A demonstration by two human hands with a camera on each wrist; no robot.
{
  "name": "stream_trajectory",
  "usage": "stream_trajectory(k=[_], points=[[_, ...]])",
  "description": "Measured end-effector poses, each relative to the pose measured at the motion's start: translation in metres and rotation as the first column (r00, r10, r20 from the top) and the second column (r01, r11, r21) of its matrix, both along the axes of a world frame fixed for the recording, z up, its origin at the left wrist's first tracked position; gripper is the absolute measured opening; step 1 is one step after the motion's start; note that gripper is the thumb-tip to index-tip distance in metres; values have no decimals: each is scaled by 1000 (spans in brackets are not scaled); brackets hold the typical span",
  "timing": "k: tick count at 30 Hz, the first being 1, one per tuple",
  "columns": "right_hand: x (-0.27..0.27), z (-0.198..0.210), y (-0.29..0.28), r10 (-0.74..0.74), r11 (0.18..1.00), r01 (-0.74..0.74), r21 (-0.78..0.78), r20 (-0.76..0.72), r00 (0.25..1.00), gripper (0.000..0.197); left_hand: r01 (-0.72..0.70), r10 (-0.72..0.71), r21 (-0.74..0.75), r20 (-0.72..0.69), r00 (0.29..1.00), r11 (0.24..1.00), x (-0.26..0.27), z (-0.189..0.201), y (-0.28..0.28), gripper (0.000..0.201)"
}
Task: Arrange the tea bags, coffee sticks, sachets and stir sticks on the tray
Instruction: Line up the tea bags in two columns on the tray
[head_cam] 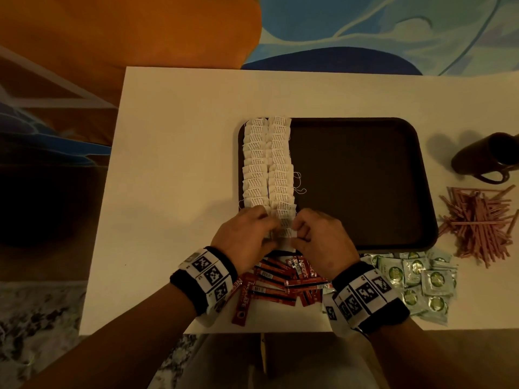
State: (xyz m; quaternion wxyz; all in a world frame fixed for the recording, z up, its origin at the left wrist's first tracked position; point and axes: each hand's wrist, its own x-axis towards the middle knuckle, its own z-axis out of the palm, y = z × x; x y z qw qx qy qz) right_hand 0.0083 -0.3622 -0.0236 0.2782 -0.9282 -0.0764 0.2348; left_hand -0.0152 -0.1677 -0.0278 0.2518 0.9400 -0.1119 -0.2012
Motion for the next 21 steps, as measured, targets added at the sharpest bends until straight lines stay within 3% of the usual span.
stream_trajectory(k=[5,21], points=[[-1,-5,3,71,996,-73,-51,-51,996,19,2,-3,42,29,1000,999,-4,-4,-3,33],[3,-5,1,70,996,-71,-47,-30,997,25,-12,10,26,100,995,1000,-5,-5,-8,37]])
